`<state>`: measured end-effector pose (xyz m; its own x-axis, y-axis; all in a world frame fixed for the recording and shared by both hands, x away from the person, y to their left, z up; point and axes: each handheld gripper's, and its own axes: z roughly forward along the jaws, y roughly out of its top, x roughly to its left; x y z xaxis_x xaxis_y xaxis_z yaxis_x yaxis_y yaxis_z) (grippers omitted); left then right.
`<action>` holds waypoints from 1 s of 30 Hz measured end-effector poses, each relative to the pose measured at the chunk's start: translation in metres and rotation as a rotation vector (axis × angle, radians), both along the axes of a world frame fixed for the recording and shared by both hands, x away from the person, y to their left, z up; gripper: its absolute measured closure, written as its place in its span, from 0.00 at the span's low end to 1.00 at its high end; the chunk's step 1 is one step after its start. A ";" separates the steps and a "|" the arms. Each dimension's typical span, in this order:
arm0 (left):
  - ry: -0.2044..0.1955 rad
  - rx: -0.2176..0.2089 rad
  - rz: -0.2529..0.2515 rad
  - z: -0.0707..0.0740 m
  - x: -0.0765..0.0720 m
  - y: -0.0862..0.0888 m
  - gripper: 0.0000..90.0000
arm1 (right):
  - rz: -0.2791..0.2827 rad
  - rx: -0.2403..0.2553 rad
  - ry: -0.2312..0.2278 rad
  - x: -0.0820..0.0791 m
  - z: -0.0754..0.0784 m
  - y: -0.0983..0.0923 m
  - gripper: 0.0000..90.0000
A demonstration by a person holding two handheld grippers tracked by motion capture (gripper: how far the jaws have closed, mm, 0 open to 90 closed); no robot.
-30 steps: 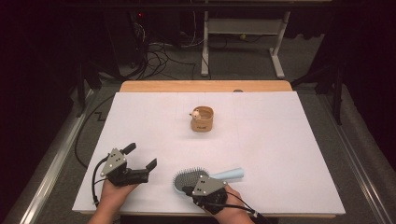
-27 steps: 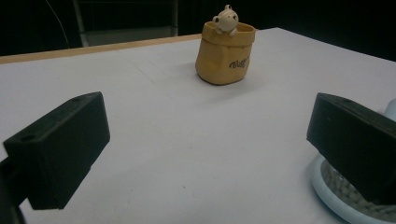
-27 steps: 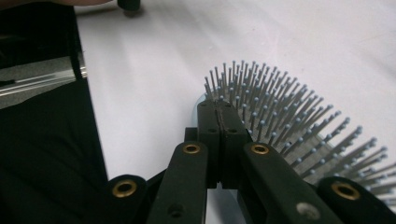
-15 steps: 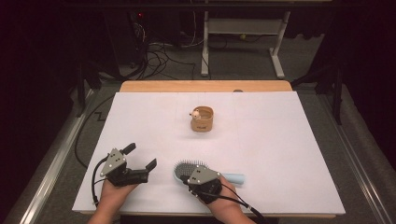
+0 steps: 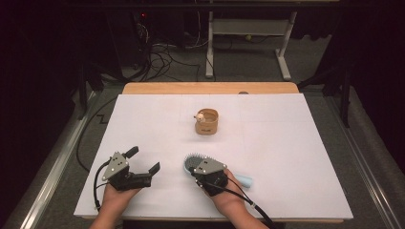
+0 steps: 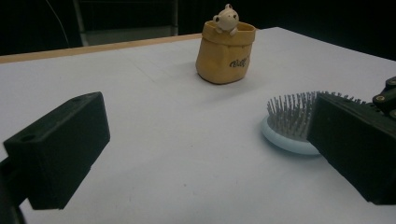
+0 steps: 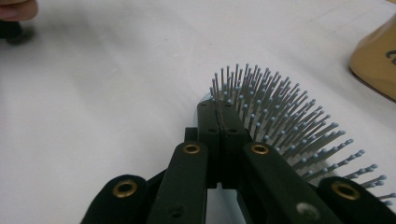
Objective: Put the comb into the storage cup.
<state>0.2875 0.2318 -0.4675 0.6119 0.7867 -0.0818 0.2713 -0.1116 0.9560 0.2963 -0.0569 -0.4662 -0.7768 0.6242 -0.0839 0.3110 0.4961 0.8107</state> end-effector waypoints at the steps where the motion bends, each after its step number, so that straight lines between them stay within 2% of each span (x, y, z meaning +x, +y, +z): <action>1: 0.000 0.000 0.000 0.000 0.000 0.000 0.00 | 0.000 0.000 0.000 0.000 0.000 0.000 1.00; 11: 0.000 0.008 -0.003 0.000 0.000 0.000 0.00 | -0.085 -0.003 0.005 0.016 0.002 -0.004 1.00; 21: 0.002 -0.004 -0.004 0.000 0.000 -0.001 0.00 | -0.122 -0.008 0.006 0.025 0.003 -0.010 1.00; 26: 0.004 -0.004 -0.001 0.000 0.000 0.000 0.00 | -0.083 0.047 0.015 0.021 0.005 -0.016 1.00; 30: 0.003 -0.002 -0.005 -0.001 0.000 0.000 0.00 | -0.077 0.094 0.006 0.018 0.012 -0.026 1.00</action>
<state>0.2876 0.2315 -0.4681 0.6152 0.7838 -0.0846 0.2732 -0.1112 0.9555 0.3140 -0.0828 -0.4542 -0.7262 0.6872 -0.0175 0.3507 0.3923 0.8504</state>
